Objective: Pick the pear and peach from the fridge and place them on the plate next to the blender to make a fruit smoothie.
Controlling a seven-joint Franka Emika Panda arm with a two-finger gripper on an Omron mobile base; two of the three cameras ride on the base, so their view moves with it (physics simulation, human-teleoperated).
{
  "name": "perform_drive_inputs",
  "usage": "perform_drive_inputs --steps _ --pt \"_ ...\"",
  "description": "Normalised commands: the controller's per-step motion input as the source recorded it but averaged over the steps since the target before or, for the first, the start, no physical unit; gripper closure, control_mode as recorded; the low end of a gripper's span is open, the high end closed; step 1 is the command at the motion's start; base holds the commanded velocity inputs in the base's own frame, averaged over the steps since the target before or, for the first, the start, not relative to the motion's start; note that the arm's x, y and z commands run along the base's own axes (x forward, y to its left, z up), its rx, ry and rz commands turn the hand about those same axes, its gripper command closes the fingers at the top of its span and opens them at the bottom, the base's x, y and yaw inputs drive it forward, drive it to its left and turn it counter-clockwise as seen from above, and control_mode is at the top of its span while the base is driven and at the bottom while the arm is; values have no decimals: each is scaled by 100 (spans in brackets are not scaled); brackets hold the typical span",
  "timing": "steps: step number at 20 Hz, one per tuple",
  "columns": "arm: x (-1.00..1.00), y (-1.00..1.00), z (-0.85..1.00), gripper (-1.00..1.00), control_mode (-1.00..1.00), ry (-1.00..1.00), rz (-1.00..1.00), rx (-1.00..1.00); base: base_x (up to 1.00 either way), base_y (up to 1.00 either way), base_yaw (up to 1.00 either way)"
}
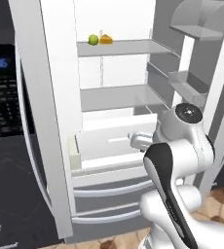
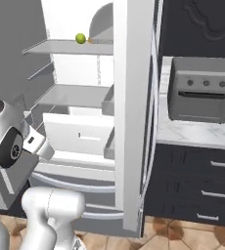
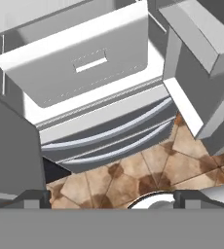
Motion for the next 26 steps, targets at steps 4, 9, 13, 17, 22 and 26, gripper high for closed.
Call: perform_drive_inputs --steps 4,9,13,17,22,26 --pt "0 0 0 -100 100 0 0 0 37 48 -23" --pt "0 0 0 -100 100 0 0 0 31 27 -6" --pt "0 0 0 -100 100 0 0 0 66 0 -1" --pt "0 0 0 -100 100 0 0 0 52 0 0" --pt "2 1 5 -100 -100 -1 0 -1 30 2 0" --pt "-1 1 59 -100 -100 -20 1 -8 0 0 0"
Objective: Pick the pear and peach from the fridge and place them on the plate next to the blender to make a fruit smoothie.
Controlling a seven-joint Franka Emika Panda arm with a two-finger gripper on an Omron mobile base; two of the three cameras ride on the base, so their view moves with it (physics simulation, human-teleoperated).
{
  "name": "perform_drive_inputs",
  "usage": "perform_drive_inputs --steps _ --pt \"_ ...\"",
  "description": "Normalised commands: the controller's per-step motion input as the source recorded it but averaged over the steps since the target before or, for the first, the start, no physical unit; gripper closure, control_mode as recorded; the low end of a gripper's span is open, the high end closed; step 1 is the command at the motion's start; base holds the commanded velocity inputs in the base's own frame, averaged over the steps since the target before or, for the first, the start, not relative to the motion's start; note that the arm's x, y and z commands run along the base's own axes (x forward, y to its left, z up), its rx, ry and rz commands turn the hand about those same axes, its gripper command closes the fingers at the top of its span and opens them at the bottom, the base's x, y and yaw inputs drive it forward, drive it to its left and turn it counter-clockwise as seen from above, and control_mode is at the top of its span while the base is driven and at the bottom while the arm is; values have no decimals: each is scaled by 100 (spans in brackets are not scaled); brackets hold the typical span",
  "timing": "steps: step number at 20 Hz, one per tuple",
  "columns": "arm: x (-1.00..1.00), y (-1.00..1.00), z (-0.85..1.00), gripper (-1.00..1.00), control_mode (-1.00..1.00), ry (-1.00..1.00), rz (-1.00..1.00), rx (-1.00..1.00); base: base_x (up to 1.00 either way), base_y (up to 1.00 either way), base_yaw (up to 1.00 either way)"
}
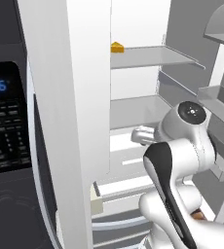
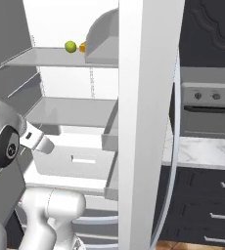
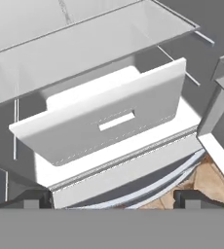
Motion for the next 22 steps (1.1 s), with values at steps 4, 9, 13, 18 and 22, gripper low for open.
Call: perform_drive_inputs --steps 4,9,13,18,22 --pt "-14 3 82 -100 -100 -30 8 -12 0 0 0" --pt "-4 0 96 -100 -100 -20 10 -8 0 0 0" --pt "0 0 100 -100 -100 -1 17 -4 0 0 0" --pt "4 0 100 -100 -100 1 19 -6 0 0 0" --pt "38 0 48 -100 -100 0 12 -9 0 0 0"
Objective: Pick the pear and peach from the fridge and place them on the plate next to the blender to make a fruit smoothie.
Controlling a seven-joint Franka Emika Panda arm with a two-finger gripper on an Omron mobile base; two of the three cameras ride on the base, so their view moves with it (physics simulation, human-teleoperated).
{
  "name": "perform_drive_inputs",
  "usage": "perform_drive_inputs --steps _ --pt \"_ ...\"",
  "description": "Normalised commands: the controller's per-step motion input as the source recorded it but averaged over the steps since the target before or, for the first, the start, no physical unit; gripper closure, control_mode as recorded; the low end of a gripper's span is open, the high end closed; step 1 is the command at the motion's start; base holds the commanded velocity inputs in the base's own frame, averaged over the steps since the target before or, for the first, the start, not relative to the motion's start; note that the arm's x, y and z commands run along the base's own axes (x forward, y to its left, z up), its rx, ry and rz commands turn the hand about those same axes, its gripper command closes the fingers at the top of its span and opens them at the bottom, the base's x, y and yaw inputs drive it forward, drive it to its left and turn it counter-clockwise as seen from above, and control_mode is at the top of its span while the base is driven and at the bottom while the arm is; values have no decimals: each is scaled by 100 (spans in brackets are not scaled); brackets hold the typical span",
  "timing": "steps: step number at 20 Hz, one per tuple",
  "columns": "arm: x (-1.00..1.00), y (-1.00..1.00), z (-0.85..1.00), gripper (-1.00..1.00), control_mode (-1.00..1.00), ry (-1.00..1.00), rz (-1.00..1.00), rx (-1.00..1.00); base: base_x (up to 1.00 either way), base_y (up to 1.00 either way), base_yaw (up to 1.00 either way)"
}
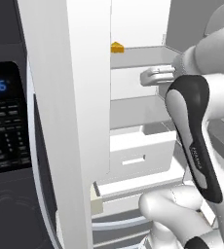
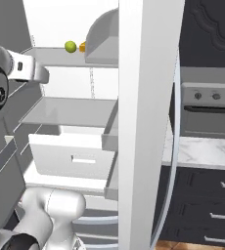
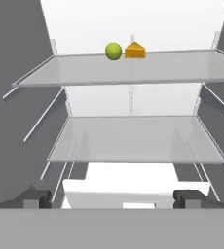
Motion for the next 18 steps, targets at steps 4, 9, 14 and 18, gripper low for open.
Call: perform_drive_inputs --steps 4,9,14,18 --pt "76 2 1 -100 -100 -6 4 -11 0 0 0" --pt "100 16 0 -100 -100 -2 0 -9 0 0 0" --pt "100 24 0 -100 -100 -8 0 -2 0 0 0" --pt "100 17 0 -100 -100 -3 0 -1 0 0 0"
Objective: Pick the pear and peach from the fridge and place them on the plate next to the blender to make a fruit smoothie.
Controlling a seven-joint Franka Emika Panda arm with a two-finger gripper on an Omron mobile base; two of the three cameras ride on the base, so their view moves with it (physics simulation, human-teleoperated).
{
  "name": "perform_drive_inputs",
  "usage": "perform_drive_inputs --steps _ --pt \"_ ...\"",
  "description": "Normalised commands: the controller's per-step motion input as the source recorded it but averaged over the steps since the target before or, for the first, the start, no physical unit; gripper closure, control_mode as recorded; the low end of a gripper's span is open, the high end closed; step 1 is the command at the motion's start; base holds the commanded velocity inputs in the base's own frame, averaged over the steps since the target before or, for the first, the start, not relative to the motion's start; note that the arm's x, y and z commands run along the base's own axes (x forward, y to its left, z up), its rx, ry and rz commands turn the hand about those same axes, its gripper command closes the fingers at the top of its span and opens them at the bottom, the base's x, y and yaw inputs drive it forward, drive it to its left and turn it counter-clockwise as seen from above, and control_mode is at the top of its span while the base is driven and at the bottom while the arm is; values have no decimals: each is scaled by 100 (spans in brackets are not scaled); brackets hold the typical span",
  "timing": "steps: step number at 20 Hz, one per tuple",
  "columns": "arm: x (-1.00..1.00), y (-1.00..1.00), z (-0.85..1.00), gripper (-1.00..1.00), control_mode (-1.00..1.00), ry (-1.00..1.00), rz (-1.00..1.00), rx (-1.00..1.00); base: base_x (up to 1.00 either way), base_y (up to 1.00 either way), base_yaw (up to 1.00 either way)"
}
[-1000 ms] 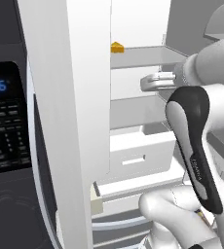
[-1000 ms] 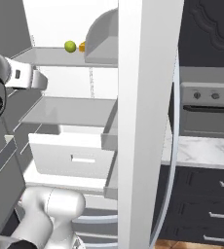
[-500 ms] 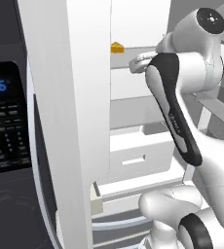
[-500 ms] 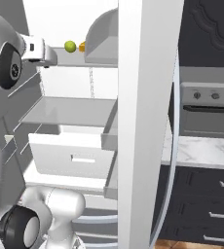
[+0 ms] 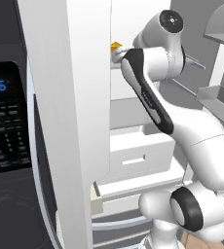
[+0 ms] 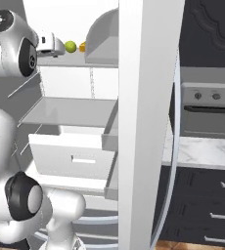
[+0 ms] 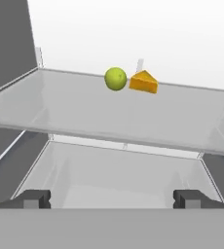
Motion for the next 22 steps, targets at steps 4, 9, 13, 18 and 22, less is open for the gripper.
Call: perform_drive_inputs --steps 4,9,13,18,22 --pt "100 1 -2 -100 -100 0 0 0 0 0 0" --pt "98 7 -11 -100 -100 1 0 4 0 0 0" --pt "72 29 -15 -100 -100 5 -2 12 0 0 0" --pt "32 0 -4 -100 -100 6 -1 9 0 0 0" --pt "60 7 -8 -100 -100 1 0 0 0 0 0"
